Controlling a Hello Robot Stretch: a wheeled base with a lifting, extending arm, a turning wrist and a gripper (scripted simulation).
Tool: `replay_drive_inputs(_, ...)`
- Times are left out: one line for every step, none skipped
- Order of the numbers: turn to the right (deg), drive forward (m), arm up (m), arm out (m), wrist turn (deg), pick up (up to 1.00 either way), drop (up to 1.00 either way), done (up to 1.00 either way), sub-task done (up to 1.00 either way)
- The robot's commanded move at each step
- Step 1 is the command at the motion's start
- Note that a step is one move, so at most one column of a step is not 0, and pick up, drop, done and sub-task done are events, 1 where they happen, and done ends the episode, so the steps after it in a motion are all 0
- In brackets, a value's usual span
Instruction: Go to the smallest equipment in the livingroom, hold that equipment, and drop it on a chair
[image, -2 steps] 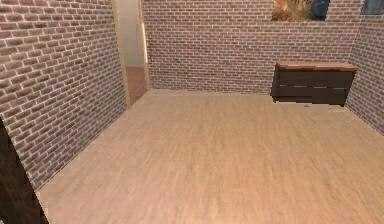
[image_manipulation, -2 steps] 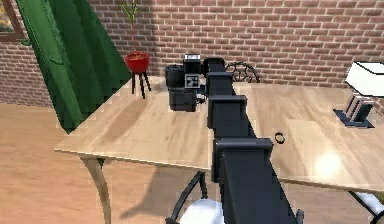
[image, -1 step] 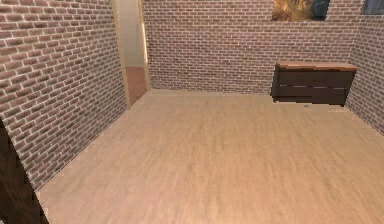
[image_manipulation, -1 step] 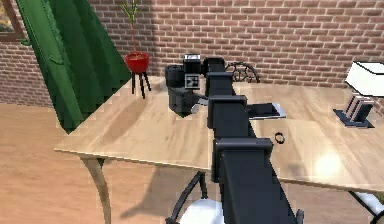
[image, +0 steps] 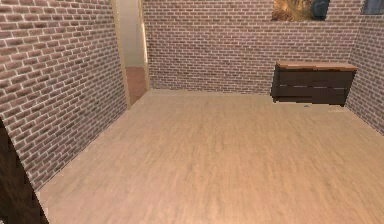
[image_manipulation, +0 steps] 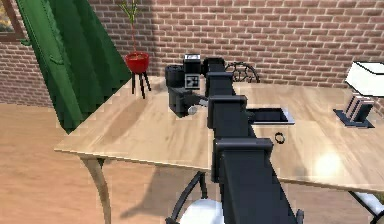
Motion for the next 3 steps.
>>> replay_drive_inputs(0.0, 0.0, -0.44, 0.0, 0.0, 0.0, 0.0, 0.0, 0.0)
replay_drive_inputs(0.0, 0.0, -0.5, 0.0, 0.0, 0.0, 0.0, 0.0, 0.0)
replay_drive_inputs(0.0, 0.0, 0.0, 0.0, 0.0, 0.0, 1.0, 0.0, 0.0)
